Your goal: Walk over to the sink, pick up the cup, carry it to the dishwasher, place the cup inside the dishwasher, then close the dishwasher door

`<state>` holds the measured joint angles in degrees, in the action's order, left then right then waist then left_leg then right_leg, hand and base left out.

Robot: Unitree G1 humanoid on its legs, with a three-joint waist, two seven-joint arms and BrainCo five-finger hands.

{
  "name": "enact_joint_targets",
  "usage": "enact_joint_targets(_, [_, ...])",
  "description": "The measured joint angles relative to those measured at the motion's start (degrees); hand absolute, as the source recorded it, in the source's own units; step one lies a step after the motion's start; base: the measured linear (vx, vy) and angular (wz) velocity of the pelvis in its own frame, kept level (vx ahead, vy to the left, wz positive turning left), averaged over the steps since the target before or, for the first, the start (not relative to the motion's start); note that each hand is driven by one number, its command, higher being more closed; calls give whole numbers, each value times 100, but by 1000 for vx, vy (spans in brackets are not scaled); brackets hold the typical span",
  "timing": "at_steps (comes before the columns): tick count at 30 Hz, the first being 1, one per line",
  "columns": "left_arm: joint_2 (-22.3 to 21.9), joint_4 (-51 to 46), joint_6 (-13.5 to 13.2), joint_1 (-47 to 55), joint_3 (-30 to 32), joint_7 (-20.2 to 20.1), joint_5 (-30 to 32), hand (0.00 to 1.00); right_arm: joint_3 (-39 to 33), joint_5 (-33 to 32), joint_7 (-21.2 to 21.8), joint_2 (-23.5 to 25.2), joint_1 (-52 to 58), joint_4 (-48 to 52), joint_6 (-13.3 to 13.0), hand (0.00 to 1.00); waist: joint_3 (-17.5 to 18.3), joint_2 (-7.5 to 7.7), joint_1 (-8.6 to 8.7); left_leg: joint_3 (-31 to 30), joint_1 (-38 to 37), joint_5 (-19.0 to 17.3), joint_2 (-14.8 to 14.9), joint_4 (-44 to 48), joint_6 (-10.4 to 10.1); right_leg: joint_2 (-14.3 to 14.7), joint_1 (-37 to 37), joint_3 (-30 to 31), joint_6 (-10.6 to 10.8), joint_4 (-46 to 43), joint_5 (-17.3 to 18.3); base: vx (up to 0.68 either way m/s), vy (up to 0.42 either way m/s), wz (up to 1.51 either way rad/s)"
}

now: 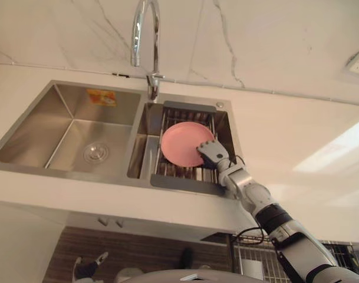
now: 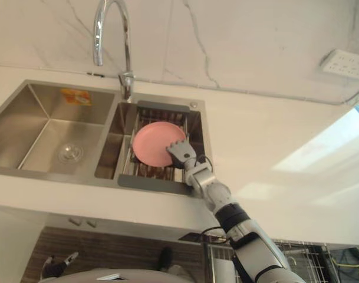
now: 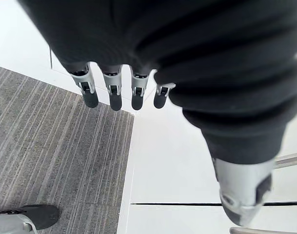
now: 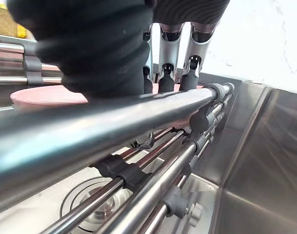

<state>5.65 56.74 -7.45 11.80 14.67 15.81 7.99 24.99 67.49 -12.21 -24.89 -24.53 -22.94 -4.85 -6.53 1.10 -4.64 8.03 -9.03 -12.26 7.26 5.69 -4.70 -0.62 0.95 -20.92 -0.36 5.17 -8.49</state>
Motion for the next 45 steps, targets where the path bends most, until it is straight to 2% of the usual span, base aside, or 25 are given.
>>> enact_joint_targets(9, [-1,-9,-9,44,108,9,-4,0,-343,-316,-126,-48,198,667,-116,100,-50,-41,49,28,-16,0,-4,0,1,2,0,29,11,0,-18,0,0,-1])
enact_joint_targets(16, [-2,-10,-22,71,105,22,-5,0,-983,-759,-507,-57,198,1182,-88,100,-87,-79,124,143,-115,-3,-27,1,7,2,-79,138,31,1,-34,1,30,-8])
enact_joint_targets(19, [-2,-10,-46,70,99,25,-5,0,-985,-793,-566,-59,198,1316,-93,100,-97,-77,178,147,-117,-16,-27,-8,27,2,-57,138,33,1,-6,0,50,0])
enact_joint_targets(22, [-3,-9,-53,73,97,27,-7,0,-991,-982,-569,-59,198,1316,-92,100,-101,-83,170,144,-113,-16,-25,-5,27,2,-43,135,32,1,-7,13,40,1])
enact_joint_targets(33, [-3,-10,-61,82,99,103,-13,0,-1004,-984,-494,-101,203,1438,-123,100,-108,-94,196,145,-114,-16,-26,2,27,2,-45,136,29,1,-12,19,52,0])
enact_joint_targets(36, [-1,-11,-84,82,102,127,19,0,-1047,-983,-314,-276,239,1733,-236,100,-114,-104,203,139,-115,-16,-27,2,27,1,-51,131,29,1,-11,17,48,2])
enact_joint_targets(40, [-3,-11,-182,98,93,129,412,0,-1471,-984,-209,-532,572,2186,-360,100,-117,-117,252,54,-145,-15,-53,7,33,-6,-94,157,48,-1,-28,5,14,2])
enact_joint_targets(42, [-12,-12,-195,162,89,129,473,0,-1484,-983,-159,-660,591,2208,-411,100,-117,-120,254,-163,-248,-17,-160,84,47,-7,-121,392,67,-3,-57,19,55,-54])
enact_joint_targets(44, [-28,-12,-207,260,-12,131,464,0,-1480,-980,-162,-765,578,2215,-629,100,-113,-150,240,-195,-330,-58,-302,339,108,-27,-125,934,113,-4,-151,-19,84,-110])
enact_joint_targets(45, [-28,-12,-207,271,-39,131,464,0,-1474,-978,-162,-796,580,2217,-656,100,-111,-167,253,-177,-352,-86,-333,392,150,-27,-107,1066,129,-4,-176,-48,66,-107])
